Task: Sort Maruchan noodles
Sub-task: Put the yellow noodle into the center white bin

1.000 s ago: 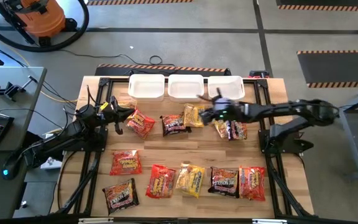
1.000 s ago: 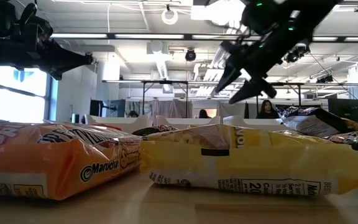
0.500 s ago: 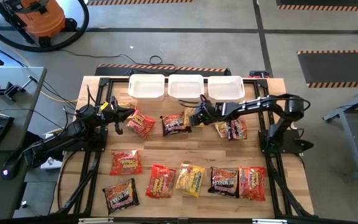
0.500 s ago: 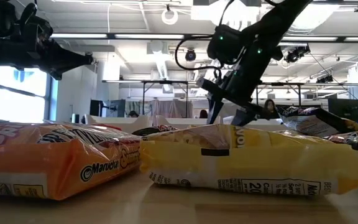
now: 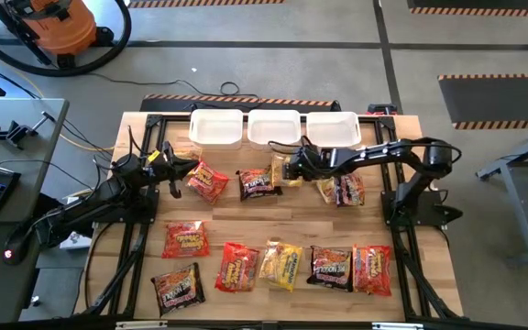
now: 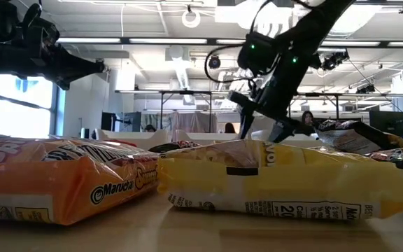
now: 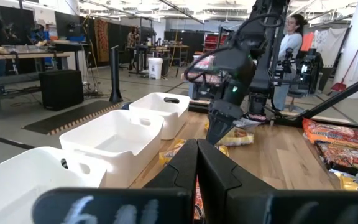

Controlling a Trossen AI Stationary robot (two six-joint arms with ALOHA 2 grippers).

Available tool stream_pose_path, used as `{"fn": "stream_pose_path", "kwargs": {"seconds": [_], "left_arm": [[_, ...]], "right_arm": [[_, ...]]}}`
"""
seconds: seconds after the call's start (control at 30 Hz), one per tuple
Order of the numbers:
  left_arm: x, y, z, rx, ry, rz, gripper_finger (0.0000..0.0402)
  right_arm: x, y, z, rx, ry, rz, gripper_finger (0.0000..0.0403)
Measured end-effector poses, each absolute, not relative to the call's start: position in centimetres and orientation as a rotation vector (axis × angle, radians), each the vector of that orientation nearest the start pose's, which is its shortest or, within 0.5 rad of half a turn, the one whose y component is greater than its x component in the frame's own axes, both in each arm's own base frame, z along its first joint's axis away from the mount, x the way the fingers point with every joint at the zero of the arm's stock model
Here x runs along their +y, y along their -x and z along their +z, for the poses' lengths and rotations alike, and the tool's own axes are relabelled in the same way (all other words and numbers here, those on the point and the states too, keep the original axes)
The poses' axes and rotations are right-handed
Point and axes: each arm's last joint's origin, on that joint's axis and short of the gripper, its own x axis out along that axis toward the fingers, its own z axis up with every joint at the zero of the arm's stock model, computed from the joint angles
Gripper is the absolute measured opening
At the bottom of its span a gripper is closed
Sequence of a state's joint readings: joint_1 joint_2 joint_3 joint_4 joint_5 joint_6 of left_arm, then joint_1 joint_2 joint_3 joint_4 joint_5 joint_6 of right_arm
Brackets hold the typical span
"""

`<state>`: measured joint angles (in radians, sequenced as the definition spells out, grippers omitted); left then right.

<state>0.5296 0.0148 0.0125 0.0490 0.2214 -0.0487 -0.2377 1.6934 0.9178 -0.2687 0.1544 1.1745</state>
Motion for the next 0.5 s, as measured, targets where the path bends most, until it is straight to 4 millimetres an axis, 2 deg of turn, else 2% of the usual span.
{"fn": "stream_pose_path", "kwargs": {"seconds": [0.1, 0.5], "left_arm": [[4.36, -8.7, 17.14, -0.051, 0.031, 0.307, 0.0003], [4.35, -8.7, 17.14, -0.051, 0.031, 0.307, 0.0003]], "right_arm": [[-8.29, -30.59, 14.6, 0.723, -1.094, -0.959, 0.0247], [-8.55, -30.75, 14.02, 0.717, -1.057, -0.964, 0.0237]]}}
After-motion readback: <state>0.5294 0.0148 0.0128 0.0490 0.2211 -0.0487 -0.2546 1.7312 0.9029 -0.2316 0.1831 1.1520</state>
